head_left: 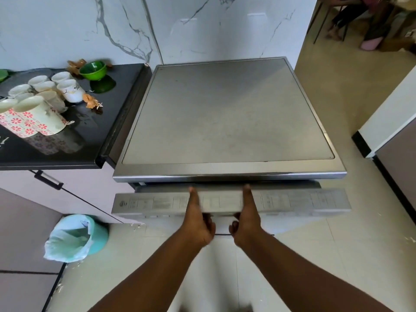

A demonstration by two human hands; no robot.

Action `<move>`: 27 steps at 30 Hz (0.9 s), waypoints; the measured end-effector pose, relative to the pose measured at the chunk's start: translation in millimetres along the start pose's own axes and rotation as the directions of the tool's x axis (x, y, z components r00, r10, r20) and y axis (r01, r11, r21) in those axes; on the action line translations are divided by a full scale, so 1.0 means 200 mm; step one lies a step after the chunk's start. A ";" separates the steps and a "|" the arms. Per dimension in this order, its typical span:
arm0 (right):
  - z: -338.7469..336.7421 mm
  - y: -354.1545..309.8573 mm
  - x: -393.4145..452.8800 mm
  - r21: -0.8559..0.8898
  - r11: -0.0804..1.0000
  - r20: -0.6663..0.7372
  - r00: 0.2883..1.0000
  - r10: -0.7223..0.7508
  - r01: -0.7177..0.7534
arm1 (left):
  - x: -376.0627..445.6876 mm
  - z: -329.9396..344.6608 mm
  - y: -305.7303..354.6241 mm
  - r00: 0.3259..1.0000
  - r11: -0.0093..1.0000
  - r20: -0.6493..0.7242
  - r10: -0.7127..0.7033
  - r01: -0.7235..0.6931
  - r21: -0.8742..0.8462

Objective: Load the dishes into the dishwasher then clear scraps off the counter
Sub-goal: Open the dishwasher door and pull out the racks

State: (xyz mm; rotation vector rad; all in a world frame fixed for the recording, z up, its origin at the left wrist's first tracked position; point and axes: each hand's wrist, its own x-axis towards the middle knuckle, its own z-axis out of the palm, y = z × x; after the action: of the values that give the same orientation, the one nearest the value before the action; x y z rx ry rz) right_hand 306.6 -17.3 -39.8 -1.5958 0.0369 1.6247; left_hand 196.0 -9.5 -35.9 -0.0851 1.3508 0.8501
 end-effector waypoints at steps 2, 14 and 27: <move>-0.10 0.08 -0.07 -0.122 0.992 0.026 0.999 0.040 -0.037 | -0.06 -0.11 -0.07 0.995 0.990 -0.027 -0.091 0.094 0.104; -0.45 -0.05 -0.23 -0.726 -0.487 0.688 0.491 -0.534 0.486 | -0.34 -0.46 -0.01 0.572 -0.253 0.488 0.660 -0.442 0.861; -0.67 0.30 -0.13 -0.753 -0.505 0.644 0.630 -0.433 0.422 | -0.07 -0.80 -0.35 0.599 -0.597 0.609 0.519 -0.256 0.760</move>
State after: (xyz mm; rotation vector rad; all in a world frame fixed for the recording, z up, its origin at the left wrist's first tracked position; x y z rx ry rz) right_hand 377.3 -145.0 -74.1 -2.0032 -2.3541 0.4718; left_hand 106.6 -148.3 -94.0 2.2221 1.8706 0.0004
